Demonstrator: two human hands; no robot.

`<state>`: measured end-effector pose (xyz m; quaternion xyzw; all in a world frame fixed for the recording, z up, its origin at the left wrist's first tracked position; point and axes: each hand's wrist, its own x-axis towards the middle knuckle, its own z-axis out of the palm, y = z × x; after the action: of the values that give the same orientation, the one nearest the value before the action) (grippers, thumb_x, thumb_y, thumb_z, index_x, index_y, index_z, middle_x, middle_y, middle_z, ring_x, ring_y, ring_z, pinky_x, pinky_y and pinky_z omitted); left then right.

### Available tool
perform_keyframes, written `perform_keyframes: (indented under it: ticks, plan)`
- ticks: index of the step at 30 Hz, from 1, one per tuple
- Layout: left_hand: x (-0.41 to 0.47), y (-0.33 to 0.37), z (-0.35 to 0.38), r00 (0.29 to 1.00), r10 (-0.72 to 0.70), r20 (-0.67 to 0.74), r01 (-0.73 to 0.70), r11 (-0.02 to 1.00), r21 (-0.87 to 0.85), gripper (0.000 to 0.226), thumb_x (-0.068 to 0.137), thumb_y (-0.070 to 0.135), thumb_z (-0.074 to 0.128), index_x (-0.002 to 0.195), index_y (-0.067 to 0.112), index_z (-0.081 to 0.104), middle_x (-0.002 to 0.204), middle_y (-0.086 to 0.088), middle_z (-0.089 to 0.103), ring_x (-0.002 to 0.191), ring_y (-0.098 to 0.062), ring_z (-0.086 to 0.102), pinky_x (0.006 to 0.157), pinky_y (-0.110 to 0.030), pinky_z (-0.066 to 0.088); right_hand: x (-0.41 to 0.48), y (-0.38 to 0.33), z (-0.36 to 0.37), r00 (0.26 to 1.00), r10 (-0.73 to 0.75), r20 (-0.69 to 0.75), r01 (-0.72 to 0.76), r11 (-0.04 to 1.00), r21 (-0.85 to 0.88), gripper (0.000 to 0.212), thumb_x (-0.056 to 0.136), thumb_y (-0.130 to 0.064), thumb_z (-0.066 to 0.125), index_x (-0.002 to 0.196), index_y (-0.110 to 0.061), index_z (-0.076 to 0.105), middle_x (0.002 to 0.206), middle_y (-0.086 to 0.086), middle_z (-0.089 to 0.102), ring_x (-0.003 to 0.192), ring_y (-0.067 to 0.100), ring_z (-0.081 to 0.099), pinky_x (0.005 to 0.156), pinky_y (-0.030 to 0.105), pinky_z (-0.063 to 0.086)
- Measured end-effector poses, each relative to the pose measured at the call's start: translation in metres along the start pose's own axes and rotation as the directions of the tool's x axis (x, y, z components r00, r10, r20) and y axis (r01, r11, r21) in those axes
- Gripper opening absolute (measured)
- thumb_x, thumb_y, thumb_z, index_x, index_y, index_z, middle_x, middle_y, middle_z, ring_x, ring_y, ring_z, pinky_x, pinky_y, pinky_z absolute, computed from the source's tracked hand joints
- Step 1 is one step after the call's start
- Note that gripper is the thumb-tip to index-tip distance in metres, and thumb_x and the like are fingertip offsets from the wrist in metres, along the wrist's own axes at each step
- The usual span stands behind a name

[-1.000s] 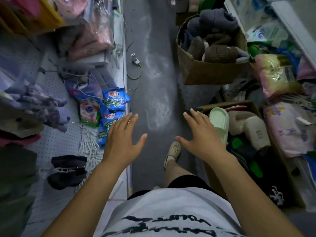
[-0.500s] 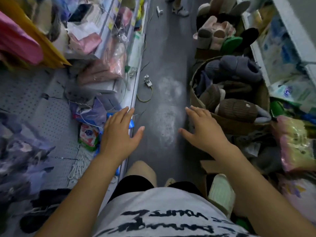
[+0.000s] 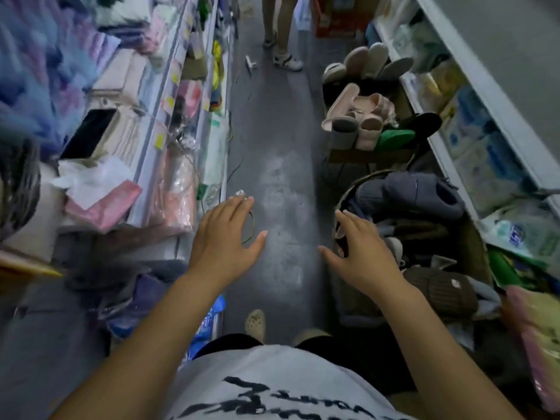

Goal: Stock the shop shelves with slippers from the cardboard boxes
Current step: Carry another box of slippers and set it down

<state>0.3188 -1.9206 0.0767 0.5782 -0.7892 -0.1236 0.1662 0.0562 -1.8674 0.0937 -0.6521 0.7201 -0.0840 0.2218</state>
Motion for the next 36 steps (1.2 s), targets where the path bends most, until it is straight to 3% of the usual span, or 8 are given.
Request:
perform_keyframes:
  ticks: [5, 10, 16, 21, 27, 32, 36]
  plan:
    - [0.089, -0.006, -0.002, 0.999, 0.040, 0.032, -0.040, 0.999, -0.004, 0.075, 0.088, 0.060, 0.046, 0.147, 0.014, 0.051, 0.150, -0.006, 0.051, 0.139, -0.028, 0.046, 0.115, -0.051, 0.037, 0.071, 0.009, -0.020, 0.997, 0.043, -0.068, -0.042, 0.999, 0.028, 0.087, 0.092, -0.057, 0.062, 0.160, -0.019, 0.026, 0.164, 0.000, 0.030, 0.151, 0.021, 0.021, 0.122, 0.042, 0.029]
    - [0.165, -0.006, 0.020, 0.994, 0.030, 0.101, -0.033, 0.999, 0.035, 0.076, 0.088, 0.060, 0.046, 0.150, 0.016, 0.047, 0.154, -0.005, 0.047, 0.142, -0.027, 0.042, 0.117, -0.051, 0.034, 0.145, 0.038, -0.038, 0.998, 0.052, -0.032, -0.051, 0.998, 0.021, 0.086, 0.093, -0.056, 0.062, 0.161, -0.019, 0.024, 0.165, 0.001, 0.027, 0.152, 0.021, 0.019, 0.122, 0.038, 0.024]
    - [0.237, 0.002, 0.029, 0.995, 0.029, 0.096, -0.038, 0.995, 0.090, 0.070, 0.089, 0.053, 0.056, 0.148, 0.015, 0.050, 0.151, -0.008, 0.050, 0.139, -0.029, 0.045, 0.116, -0.047, 0.034, 0.229, 0.068, -0.066, 0.999, 0.029, -0.018, -0.029, 0.999, -0.013, 0.088, 0.092, -0.058, 0.061, 0.161, -0.017, 0.023, 0.165, 0.004, 0.028, 0.151, 0.025, 0.021, 0.122, 0.042, 0.028]
    - [0.298, -0.001, 0.038, 0.989, 0.002, 0.149, -0.016, 0.996, 0.092, 0.070, 0.094, 0.053, 0.058, 0.153, 0.019, 0.043, 0.158, -0.004, 0.042, 0.145, -0.025, 0.037, 0.121, -0.047, 0.029, 0.283, 0.074, -0.078, 0.998, 0.049, -0.026, -0.049, 0.999, -0.012, 0.087, 0.093, -0.058, 0.060, 0.160, -0.016, 0.026, 0.163, 0.005, 0.031, 0.150, 0.025, 0.023, 0.120, 0.042, 0.031]
    - [0.395, -0.025, 0.053, 0.966, 0.104, 0.236, -0.125, 0.989, 0.075, 0.075, 0.091, 0.060, 0.045, 0.153, 0.018, 0.042, 0.157, -0.005, 0.043, 0.144, -0.027, 0.040, 0.119, -0.051, 0.032, 0.348, 0.081, -0.075, 0.984, 0.176, -0.012, -0.176, 0.984, 0.006, 0.088, 0.091, -0.059, 0.061, 0.160, -0.018, 0.026, 0.164, 0.005, 0.031, 0.150, 0.026, 0.024, 0.120, 0.044, 0.032]
    - [0.500, -0.036, 0.053, 0.930, 0.221, 0.294, -0.242, 0.970, 0.036, 0.075, 0.092, 0.060, 0.043, 0.154, 0.018, 0.040, 0.158, -0.005, 0.041, 0.147, -0.027, 0.035, 0.121, -0.052, 0.027, 0.411, 0.074, -0.084, 0.953, 0.298, -0.053, -0.294, 0.953, 0.068, 0.086, 0.091, -0.057, 0.063, 0.159, -0.017, 0.028, 0.163, 0.005, 0.032, 0.150, 0.024, 0.024, 0.120, 0.040, 0.029]
    - [0.570, -0.037, 0.061, 0.873, 0.327, 0.361, -0.360, 0.932, 0.027, 0.072, 0.093, 0.058, 0.046, 0.154, 0.020, 0.040, 0.157, -0.003, 0.042, 0.146, -0.026, 0.037, 0.123, -0.050, 0.022, 0.447, 0.075, -0.089, 0.914, 0.396, -0.087, -0.384, 0.914, 0.133, 0.083, 0.089, -0.058, 0.064, 0.156, -0.020, 0.033, 0.158, 0.003, 0.041, 0.145, 0.025, 0.031, 0.117, 0.043, 0.036]
